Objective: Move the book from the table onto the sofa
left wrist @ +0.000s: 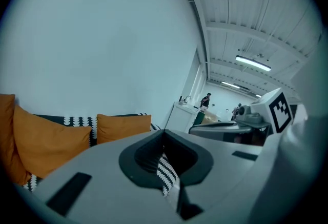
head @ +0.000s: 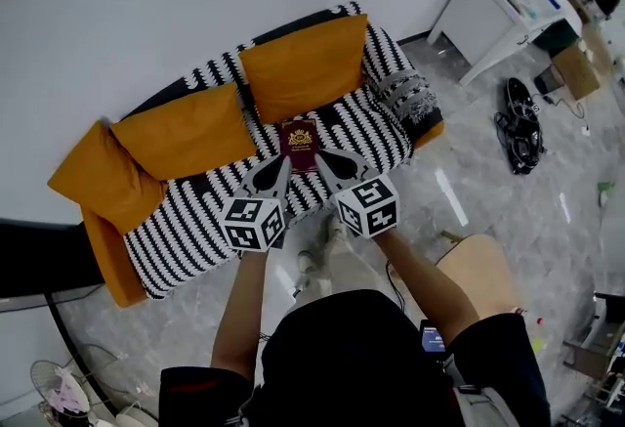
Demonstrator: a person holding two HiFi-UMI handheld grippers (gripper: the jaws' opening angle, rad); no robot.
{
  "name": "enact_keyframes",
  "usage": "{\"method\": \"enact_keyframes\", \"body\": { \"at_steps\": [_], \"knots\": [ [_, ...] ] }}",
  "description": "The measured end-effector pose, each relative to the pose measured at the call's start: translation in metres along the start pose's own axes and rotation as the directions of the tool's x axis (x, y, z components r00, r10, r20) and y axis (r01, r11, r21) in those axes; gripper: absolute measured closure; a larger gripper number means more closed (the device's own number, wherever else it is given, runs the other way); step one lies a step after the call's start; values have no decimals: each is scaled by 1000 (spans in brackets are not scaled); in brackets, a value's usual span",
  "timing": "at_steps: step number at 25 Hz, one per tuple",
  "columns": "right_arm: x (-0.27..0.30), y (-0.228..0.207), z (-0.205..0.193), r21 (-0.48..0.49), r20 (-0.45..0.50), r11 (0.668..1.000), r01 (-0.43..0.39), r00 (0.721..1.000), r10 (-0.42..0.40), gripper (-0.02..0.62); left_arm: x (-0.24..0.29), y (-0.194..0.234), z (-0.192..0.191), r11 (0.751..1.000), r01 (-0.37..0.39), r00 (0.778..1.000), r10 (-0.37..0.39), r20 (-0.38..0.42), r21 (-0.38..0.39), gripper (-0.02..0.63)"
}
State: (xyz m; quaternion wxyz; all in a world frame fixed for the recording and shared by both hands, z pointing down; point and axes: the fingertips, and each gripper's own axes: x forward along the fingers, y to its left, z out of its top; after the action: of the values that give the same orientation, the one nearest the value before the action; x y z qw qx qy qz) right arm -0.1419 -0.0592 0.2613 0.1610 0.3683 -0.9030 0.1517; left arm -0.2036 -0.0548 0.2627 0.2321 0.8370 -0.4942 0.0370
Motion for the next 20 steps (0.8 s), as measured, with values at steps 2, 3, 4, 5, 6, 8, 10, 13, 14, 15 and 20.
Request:
{"method": "enact_keyframes", "body": {
  "at_steps": [2,3,4,5,6,8,10,13,14,15,20],
  "knots": [
    [-7,6,2,0,14,1000,9,1000,-9,578,-8,-6,3,1000,8,1000,-9,7,21,589],
    [-10,7,4,-2,22,1000,15,1000,-15,578,-10,-9,6,999,10,1000,-10,12,34,589],
    [-14,7,6,-5,31,1000,21,999,-21,578,-11,-13,9,999,11,1000,-12,18,46,589],
    [-17,7,8,-9,40,1000,28,999,-28,578,-13,-17,12,998,13,1000,-15,25,55,589],
    [-21,8,11,-11,49,999,33,998,-32,578,-15,-21,15,998,17,999,-19,31,63,589],
    [-29,11,17,-8,68,999,37,997,-37,578,-21,-28,19,997,21,999,-24,37,81,589],
    [-35,13,24,3,89,999,37,995,-37,578,-26,-35,23,995,22,999,-27,43,101,589],
    [-42,20,31,-10,105,1000,29,994,-28,578,-32,-43,29,993,32,998,-39,58,112,589],
    [-44,23,32,-22,106,999,27,994,-25,578,-33,-46,32,993,36,997,-44,64,115,589],
    [-46,25,33,-33,108,999,25,994,-22,578,-35,-48,34,992,39,997,-47,69,117,589],
    [-62,20,44,-41,128,999,28,991,-22,578,-31,-64,43,990,48,994,-59,87,130,589]
  ]
}}
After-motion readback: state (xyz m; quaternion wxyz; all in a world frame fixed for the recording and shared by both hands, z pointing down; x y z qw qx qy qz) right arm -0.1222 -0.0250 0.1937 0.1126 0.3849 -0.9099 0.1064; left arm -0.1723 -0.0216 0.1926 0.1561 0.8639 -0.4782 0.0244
